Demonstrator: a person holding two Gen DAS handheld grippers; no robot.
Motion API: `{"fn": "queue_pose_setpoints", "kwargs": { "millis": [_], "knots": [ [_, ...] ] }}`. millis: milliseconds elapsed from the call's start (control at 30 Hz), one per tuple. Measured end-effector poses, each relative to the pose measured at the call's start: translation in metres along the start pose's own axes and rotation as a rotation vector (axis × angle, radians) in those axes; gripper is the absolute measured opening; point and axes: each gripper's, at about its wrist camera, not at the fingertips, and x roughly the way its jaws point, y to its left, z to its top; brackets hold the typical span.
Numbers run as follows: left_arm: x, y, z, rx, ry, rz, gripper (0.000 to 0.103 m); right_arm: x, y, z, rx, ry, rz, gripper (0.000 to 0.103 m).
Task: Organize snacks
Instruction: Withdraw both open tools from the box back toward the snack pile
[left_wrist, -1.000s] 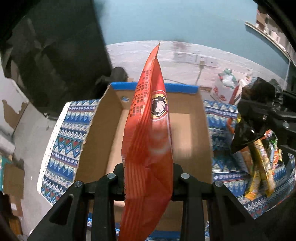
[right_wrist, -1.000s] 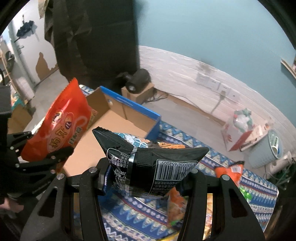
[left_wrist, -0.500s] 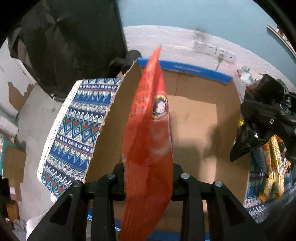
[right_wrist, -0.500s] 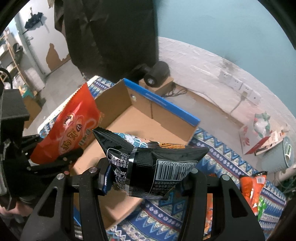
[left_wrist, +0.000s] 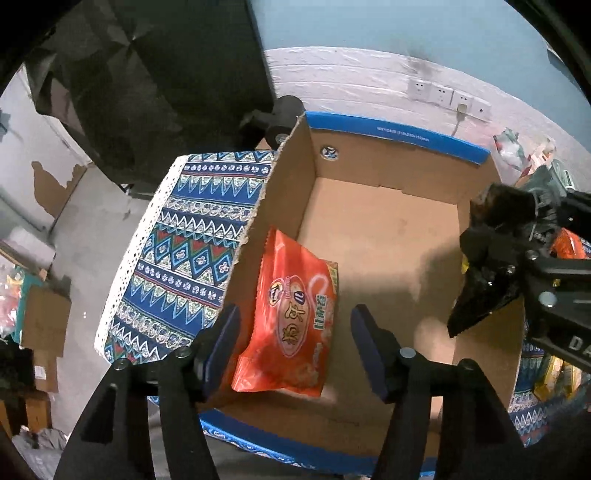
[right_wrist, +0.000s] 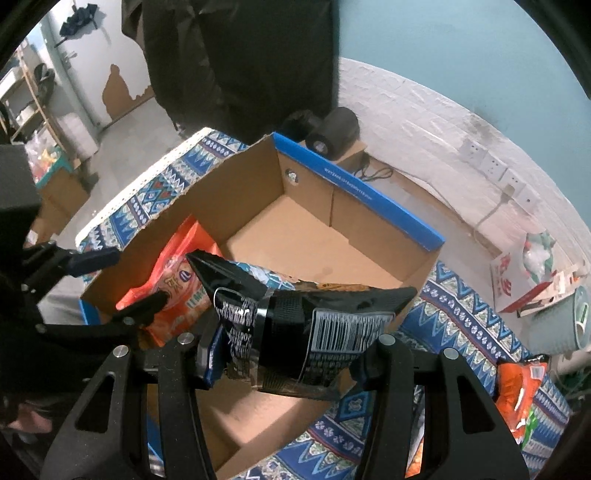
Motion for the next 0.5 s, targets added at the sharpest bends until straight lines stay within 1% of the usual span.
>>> {"fn": "queue_pose_setpoints", "kwargs": {
  "millis": [67, 400, 433, 467, 500],
  "knots": [
    [-0.002, 0.002, -0.001, 0.001, -0.004, 0.007, 0.064, 0.004, 0.001, 0.0, 0.004, 0.013, 0.013, 0.052],
    [-0.005, 0.009, 0.0, -0.019, -0.006, 0.013, 0.064, 0.018, 0.006, -0.003, -0.009, 0.055, 0.018, 0.053],
    [-0.006, 0.009, 0.0, -0.019, -0.006, 0.012, 0.064, 0.018, 0.005, -0.003, -0.005, 0.054, 0.02, 0.055],
    [-0.007, 0.008, 0.0, -0.018, -0.006, 0.009, 0.064, 0.016, 0.005, -0.003, -0.002, 0.052, 0.018, 0.06],
    [-0.008, 0.006, 0.0, -0.015, -0.008, 0.007, 0.064, 0.015, 0.004, -0.003, 0.0, 0.05, 0.016, 0.064]
  ]
}}
